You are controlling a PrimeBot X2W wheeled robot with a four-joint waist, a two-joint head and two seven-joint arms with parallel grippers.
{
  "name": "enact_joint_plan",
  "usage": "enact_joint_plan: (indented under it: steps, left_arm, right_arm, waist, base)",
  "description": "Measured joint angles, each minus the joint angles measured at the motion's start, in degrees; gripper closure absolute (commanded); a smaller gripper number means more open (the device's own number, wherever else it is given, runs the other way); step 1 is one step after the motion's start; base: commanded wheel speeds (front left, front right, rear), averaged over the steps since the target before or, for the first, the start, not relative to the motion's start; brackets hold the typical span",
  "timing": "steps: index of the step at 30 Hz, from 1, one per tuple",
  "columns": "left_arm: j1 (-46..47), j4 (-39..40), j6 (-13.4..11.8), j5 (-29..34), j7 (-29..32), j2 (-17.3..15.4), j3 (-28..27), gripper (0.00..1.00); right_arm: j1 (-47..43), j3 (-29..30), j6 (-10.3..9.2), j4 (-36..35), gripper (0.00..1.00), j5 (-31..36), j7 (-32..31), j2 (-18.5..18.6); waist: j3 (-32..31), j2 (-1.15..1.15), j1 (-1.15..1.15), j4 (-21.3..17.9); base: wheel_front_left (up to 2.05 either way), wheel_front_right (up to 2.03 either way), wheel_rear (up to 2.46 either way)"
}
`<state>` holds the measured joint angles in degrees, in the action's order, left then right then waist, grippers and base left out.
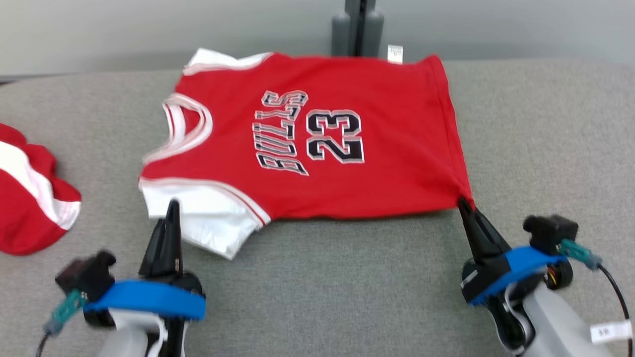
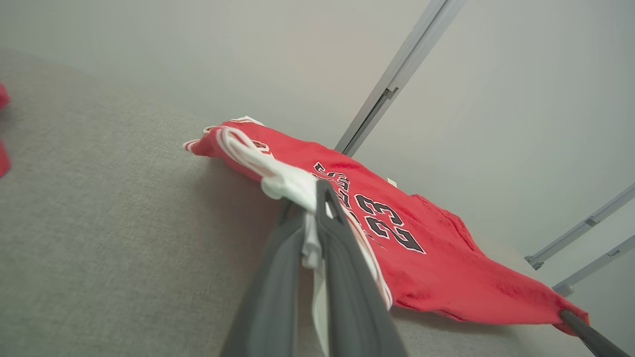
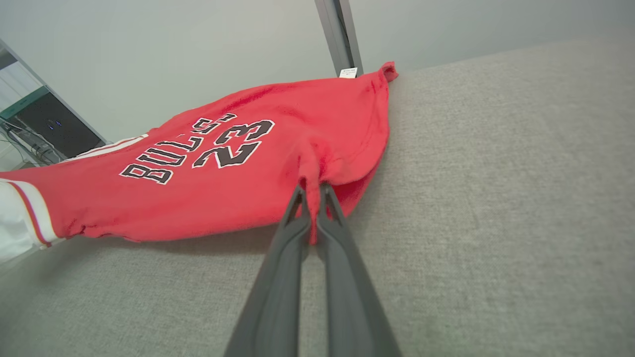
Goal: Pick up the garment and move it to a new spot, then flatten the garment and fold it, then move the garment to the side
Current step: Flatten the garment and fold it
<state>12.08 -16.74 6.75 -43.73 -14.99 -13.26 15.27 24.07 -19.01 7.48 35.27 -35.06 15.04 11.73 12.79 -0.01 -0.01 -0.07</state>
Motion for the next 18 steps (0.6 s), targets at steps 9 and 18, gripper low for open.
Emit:
enact_joint_plan:
  steps: [9, 18]
  left_arm:
    - [-14.15, 2.70, -1.20, 1.03, 0.00, 3.02, -2.02, 1.00]
    - [-20.78, 4.01, -1.75, 1.40, 0.20, 3.22, -0.99, 1.00]
  right_arm:
    - [-14.94, 4.61, 0.01, -4.57, 1.00, -0.96, 0.00, 0.58]
    - [-24.63, 7.11, 0.01, -9.69, 1.00, 1.20, -0.45, 0.55]
  waist:
    - [-6.53, -0.01, 0.00, 1.27]
    - [-8.35, 0.00, 0.00, 0.98]
  base:
    - [0.00, 0.00, 0.00]
    - [0.00, 0.00, 0.00]
